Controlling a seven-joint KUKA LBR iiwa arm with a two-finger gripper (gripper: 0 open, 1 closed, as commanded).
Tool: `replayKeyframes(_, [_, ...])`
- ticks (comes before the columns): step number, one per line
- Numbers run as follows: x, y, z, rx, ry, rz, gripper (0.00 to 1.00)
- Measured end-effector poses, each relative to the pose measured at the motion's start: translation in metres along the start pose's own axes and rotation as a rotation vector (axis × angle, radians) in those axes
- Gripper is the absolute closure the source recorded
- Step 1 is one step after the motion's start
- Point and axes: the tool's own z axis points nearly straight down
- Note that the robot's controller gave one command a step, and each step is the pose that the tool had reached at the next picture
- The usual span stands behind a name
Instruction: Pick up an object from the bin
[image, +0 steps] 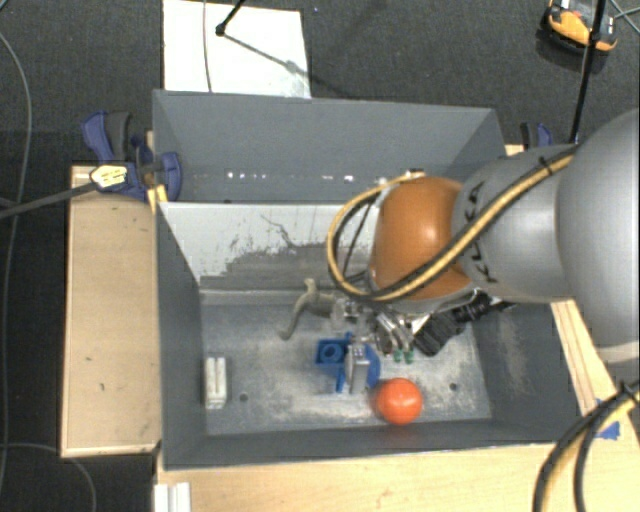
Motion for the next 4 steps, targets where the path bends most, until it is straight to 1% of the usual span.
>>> replayKeyframes(1, [-0.003, -0.001, -0.009, -0.004, -0.031, 0.029, 1.00])
replayKeyframes(2, [-0.002, -0.003, -0.008, -0.002, -0.029, 0.032, 0.00])
replayKeyframes(3, [-0.002, -0.003, -0.008, -0.001, -0.028, 0.033, 0.00])
replayKeyframes(4, [-0.017, -0.007, 0.010, -0.003, -0.031, 0.009, 0.00])
